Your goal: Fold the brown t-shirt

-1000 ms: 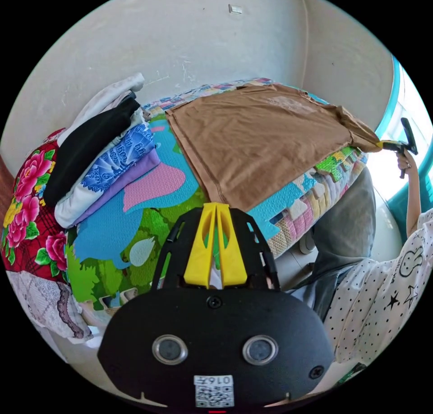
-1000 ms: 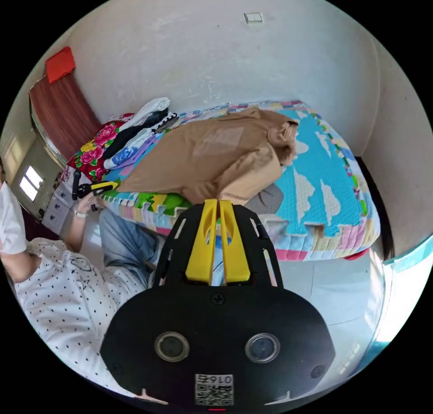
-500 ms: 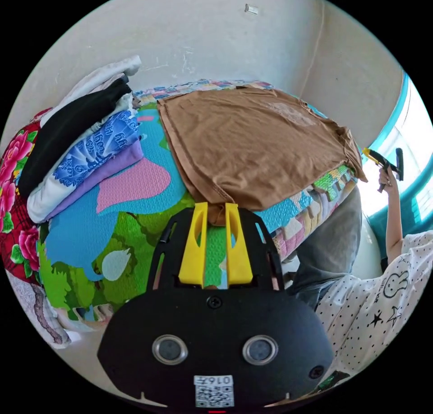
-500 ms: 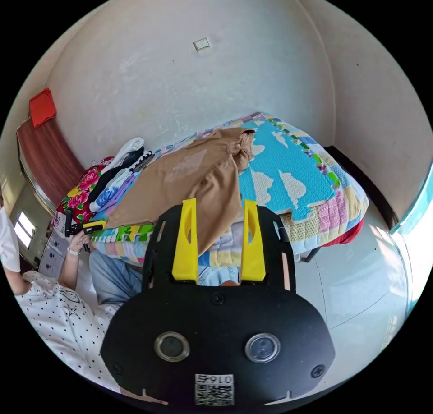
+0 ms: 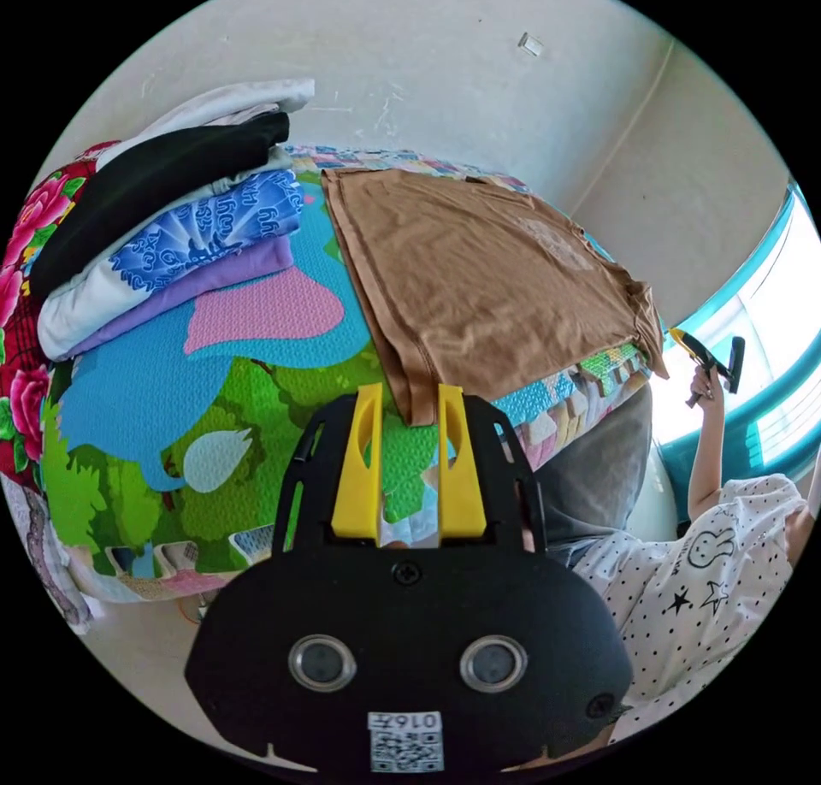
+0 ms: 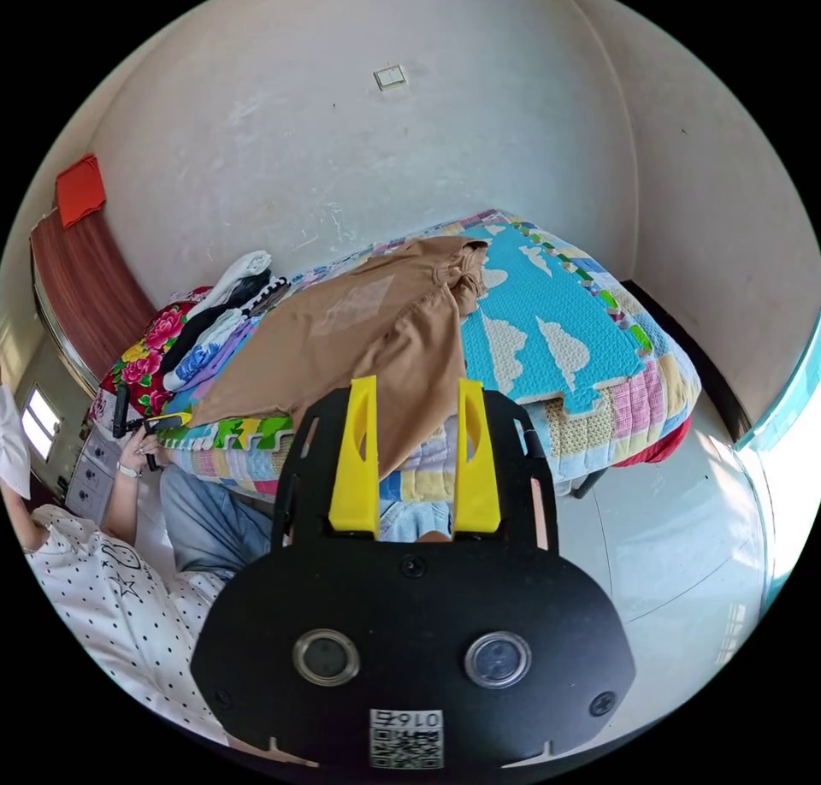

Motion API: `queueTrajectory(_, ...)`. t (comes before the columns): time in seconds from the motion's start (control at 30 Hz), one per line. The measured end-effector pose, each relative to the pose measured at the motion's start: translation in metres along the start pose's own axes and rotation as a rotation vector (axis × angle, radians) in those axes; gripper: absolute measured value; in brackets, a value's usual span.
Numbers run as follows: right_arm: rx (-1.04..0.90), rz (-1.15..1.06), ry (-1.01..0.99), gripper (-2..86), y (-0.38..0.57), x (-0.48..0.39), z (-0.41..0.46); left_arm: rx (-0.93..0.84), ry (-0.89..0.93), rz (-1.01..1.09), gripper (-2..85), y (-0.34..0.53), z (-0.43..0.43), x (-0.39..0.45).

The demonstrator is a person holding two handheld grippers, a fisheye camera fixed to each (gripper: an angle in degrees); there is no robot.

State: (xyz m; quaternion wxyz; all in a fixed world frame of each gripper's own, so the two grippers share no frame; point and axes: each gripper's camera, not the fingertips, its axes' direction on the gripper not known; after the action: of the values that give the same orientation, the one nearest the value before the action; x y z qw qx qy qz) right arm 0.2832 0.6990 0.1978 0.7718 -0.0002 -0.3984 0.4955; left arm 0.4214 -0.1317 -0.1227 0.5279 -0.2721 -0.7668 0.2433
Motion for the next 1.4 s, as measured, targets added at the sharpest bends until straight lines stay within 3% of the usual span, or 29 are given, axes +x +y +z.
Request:
queueTrajectory(0.4,-0.008,-0.055,0.036,11.9,0.027,-0.019,0.002,0.009,-0.083,0.095,-0.3,0.033,0.002,0.009)
queueTrajectory(0.63,-0.011,-0.034,0.052,12.1,0.033,-0.015,0.006,0.08,-0.037,0.091,0.4,0.047,-0.007,0.003)
queueTrajectory(0.8,-0.001,0.023,0.039,12.8,0.033,-0.001,0.013,-0.005,-0.028,0.069,7.4,0.042,0.018,0.003)
queueTrajectory(0.97,-0.054,0.042,0.047,12.7,0.032,0.008,0.031,0.026,-0.018,0.156,1.1,0.048,0.035,0.02)
queueTrajectory(1.17,-0.064,0.036,0.155,1.4,0.036,0.006,0.036,0.11,-0.014,0.128,-0.5,0.055,0.015,0.014)
queueTrajectory(1.27,-0.018,0.058,0.09,0.3,0.033,0.013,0.015,0.174,0.048,0.088,-0.5,0.06,-0.004,0.003)
queueTrajectory(1.4,0.078,0.138,-0.178,0.0,0.039,0.03,-0.026,0.157,0.062,0.078,-0.5,0.067,-0.004,0.0)
